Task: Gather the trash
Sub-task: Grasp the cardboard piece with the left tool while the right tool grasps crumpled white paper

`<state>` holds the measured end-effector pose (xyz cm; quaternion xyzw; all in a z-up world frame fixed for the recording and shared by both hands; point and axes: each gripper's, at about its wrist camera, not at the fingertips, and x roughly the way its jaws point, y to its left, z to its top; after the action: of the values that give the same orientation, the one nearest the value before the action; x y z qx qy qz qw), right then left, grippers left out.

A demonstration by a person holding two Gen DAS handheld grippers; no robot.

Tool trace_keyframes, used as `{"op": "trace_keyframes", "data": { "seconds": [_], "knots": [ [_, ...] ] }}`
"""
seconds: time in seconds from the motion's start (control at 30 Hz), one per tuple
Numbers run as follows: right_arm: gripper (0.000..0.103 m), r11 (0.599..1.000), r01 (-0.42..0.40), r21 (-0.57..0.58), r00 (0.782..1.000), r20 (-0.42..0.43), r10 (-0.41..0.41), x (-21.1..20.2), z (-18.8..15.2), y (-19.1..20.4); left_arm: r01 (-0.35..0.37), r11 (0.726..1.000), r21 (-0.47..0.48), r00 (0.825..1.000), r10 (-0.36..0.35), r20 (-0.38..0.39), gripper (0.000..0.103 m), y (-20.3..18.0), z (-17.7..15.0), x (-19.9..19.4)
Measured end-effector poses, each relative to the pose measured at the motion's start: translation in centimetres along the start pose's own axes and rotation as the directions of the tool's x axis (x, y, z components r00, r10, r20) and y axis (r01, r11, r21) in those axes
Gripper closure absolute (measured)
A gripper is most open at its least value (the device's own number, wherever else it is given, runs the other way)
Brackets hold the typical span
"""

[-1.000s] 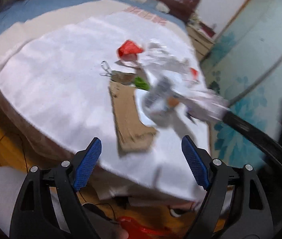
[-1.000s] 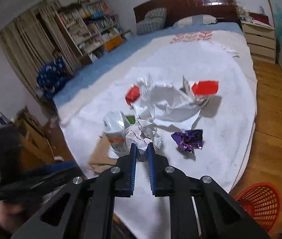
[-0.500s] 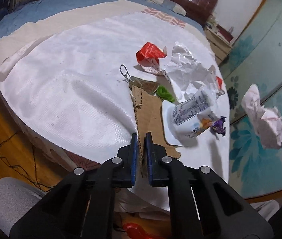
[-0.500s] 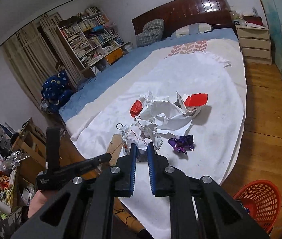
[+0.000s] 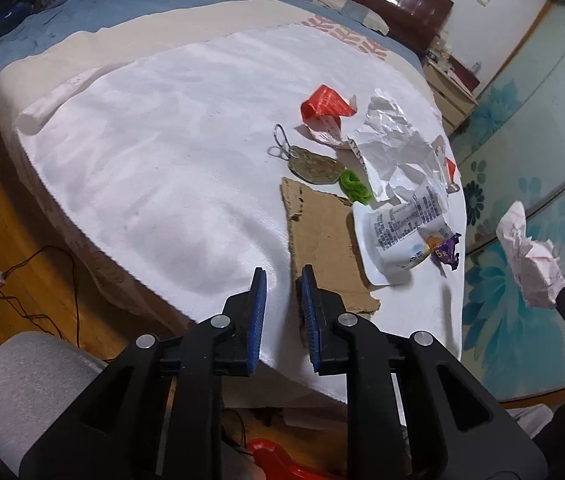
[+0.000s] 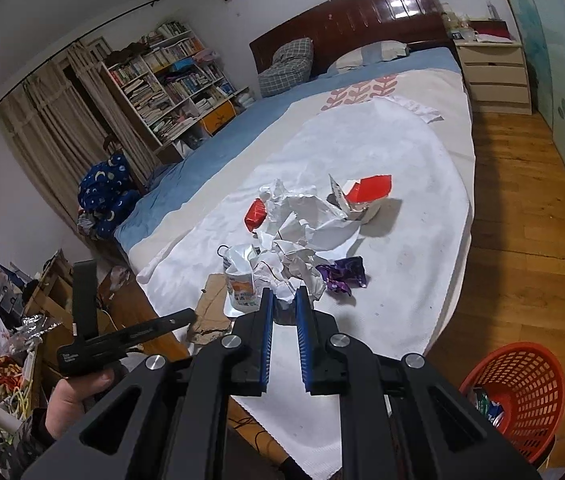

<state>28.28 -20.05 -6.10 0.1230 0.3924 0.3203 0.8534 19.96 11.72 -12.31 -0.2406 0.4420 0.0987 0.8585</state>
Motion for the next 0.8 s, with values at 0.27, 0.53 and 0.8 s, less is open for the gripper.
{"op": "trace_keyframes", "data": {
  "seconds": [0.27,0.53,0.8],
  "knots": [
    [0.09,1.0,-0.008,0.013,1.0,-0.002,0.008,0.0,-0.6,-0.5,0.019,0.999,0.036,0.999,-0.018,-0.048,0.063,-1.4,-0.7,0.8],
    [0.09,1.0,-0.01,0.015,1.0,-0.005,0.01,-0.1,-1.1,-0.6,0.044,0.997,0.06,0.996,-0.039,-0.076,0.09,-3.2,-1.8,1.0],
    [0.09,1.0,-0.01,0.02,1.0,-0.009,0.011,-0.4,-1.3,-0.8,0.081,0.997,0.004,0.996,-0.081,-0.023,0.099,-2.5,-1.2,-0.3]
  ]
}}
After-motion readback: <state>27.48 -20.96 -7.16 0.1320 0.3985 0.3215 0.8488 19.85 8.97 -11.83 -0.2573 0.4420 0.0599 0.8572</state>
